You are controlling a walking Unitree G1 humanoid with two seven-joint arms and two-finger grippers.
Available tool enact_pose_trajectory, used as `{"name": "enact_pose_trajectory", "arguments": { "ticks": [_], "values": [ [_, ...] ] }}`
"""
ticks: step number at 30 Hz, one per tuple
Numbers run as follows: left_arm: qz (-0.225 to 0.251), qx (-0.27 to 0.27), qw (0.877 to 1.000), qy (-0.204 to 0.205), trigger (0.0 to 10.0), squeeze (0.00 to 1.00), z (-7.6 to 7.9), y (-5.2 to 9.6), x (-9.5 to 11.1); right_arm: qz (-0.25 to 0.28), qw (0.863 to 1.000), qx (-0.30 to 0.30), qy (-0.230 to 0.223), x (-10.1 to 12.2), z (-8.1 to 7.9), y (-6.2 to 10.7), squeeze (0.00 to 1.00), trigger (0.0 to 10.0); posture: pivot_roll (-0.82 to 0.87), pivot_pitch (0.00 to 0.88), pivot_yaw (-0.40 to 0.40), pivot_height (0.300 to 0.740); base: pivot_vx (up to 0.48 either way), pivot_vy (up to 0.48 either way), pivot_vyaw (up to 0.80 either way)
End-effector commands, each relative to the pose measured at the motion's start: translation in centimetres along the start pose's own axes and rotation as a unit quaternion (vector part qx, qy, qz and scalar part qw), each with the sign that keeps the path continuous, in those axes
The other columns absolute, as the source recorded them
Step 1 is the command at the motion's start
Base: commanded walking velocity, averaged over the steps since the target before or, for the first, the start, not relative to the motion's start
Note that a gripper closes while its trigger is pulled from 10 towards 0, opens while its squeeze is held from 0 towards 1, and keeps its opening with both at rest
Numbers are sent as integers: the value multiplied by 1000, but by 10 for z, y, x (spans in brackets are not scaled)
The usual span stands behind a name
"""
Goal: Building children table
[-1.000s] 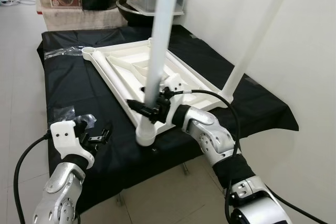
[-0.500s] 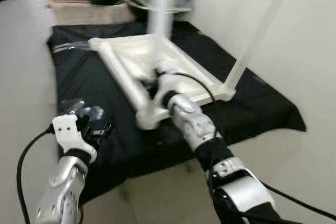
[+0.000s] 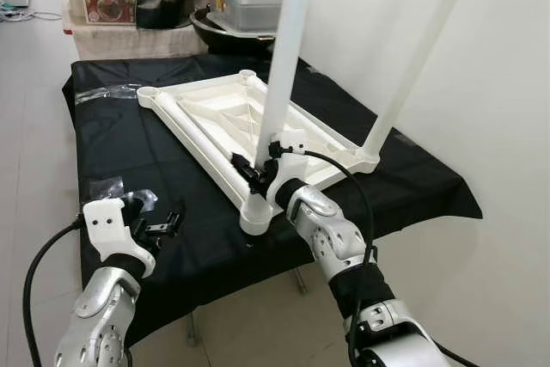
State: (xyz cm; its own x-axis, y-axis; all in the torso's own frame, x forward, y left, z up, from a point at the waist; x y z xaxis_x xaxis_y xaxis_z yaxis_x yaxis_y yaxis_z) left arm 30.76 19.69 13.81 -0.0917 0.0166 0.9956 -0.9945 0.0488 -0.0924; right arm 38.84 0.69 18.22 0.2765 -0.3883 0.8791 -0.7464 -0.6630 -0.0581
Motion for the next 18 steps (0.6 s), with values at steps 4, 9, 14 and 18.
{"name": "enact_pose_trajectory", "arguments": {
  "ticks": [4,9,14,18],
  "values": [
    [-2,-1,1000,5,10000,0,1,0,-2,-17,975,214,58,20,-59,5,0,10000,177,0,-164,740,0,0,0],
    [-3,-2,1000,5,10000,0,1,0,-3,-52,956,275,86,4,-68,9,0,10000,181,0,-168,740,0,0,0],
    [-2,-2,1000,6,10000,0,1,0,-3,-68,956,271,88,-8,-65,6,0,588,187,0,-170,740,0,0,0],
    [-2,-4,1000,8,10000,0,1,0,-3,-59,980,163,96,-10,-41,-8,0,0,177,0,-162,740,0,0,0]
  ]
}}
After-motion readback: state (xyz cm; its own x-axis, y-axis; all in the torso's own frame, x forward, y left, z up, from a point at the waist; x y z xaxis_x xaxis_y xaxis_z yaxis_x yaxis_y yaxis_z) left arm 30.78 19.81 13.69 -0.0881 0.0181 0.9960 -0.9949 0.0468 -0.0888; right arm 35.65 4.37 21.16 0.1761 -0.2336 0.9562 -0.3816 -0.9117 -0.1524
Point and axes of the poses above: a point about 5 cm out from each wrist's last joint towards the gripper, its own y axis pointing back from the gripper into the wrist, its own x axis along the axis of the wrist's last joint, z = x × y, the point moved 5 cm from there along -y, pointing out of the wrist towards the gripper, and after that the axes turned 15 degrees about -y, right-handed, at the moved point
